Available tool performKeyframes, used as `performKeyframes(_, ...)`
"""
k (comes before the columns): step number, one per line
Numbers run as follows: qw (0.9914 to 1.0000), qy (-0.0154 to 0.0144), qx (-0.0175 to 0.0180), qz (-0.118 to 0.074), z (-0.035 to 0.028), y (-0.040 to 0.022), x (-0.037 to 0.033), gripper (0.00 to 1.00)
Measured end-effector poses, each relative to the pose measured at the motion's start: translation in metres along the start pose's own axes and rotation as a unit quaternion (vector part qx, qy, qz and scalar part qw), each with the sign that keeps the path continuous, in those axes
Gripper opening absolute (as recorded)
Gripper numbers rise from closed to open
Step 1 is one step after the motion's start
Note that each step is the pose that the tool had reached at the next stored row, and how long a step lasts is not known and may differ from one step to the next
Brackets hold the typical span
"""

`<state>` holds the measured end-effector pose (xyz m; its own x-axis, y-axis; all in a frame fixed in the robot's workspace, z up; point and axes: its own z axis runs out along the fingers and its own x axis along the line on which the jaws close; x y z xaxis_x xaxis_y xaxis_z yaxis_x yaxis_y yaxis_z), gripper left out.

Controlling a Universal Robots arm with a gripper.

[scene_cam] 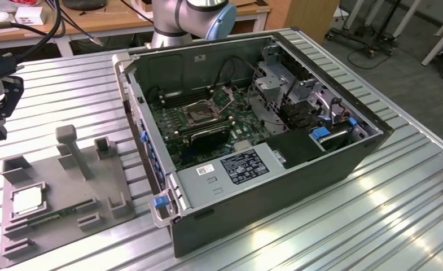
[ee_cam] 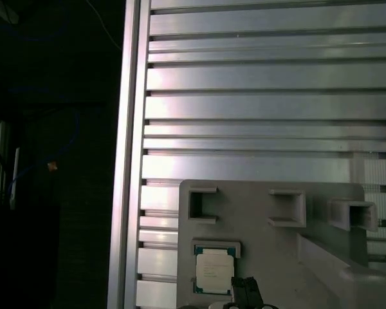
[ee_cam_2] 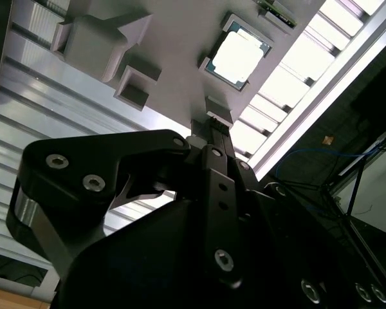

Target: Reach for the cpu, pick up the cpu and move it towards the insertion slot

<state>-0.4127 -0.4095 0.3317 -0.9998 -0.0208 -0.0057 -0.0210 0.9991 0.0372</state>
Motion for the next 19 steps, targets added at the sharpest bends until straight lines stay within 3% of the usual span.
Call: performKeyframes(19, 1.00000, 0.0000, 0.0000, 0.000, 0.0034, -0.0001, 0.0014, 0.11)
